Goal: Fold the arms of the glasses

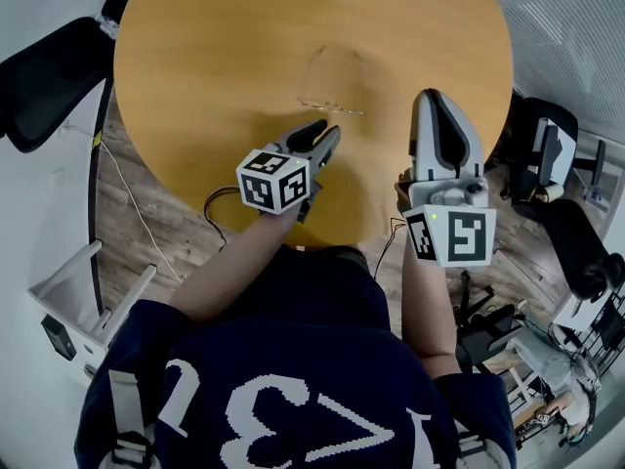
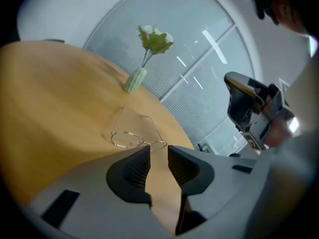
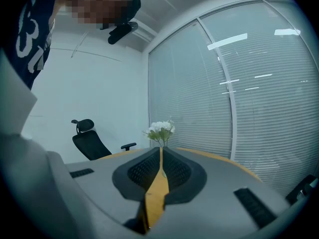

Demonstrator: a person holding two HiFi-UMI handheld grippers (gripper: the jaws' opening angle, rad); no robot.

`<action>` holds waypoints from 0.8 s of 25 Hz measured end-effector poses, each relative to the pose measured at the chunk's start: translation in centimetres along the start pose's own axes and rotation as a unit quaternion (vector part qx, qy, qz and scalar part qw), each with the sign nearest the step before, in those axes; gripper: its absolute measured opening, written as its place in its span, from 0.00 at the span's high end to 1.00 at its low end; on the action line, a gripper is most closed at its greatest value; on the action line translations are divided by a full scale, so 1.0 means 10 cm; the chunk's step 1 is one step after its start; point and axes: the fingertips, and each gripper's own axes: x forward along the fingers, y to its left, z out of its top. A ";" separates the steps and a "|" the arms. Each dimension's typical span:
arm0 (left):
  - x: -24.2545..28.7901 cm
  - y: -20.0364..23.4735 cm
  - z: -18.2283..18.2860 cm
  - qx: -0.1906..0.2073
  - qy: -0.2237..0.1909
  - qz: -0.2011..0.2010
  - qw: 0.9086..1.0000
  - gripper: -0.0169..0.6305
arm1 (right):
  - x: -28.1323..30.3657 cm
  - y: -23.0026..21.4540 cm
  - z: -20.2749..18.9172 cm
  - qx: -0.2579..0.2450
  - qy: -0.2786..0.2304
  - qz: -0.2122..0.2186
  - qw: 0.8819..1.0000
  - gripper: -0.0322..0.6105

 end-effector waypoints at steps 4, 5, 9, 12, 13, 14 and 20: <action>0.11 0.14 -0.05 -0.170 -0.037 -0.017 0.985 0.80 | 0.00 -0.04 -0.04 0.006 0.005 0.006 1.000 0.89; 0.13 0.15 -0.03 -0.208 -0.049 -0.026 0.977 0.80 | -0.01 -0.05 -0.05 0.011 0.005 0.009 1.000 0.89; 0.21 0.18 -0.02 -0.279 -0.069 -0.044 0.957 0.79 | -0.03 -0.09 -0.06 0.022 0.004 0.018 1.000 0.89; 0.28 0.23 -0.01 -0.327 -0.085 -0.051 0.940 0.79 | -0.02 -0.11 -0.08 0.021 0.006 0.020 1.000 0.89; 0.29 0.24 -0.01 -0.343 -0.090 -0.053 0.933 0.80 | -0.02 -0.11 -0.09 0.021 0.007 0.020 1.000 0.89; 0.30 0.26 0.00 -0.356 -0.095 -0.054 0.928 0.79 | -0.02 -0.10 -0.09 0.021 0.008 0.022 1.000 0.89; 0.29 0.36 0.01 -0.397 -0.121 -0.051 0.908 0.83 | -0.03 -0.11 -0.12 0.022 0.013 0.025 0.999 0.89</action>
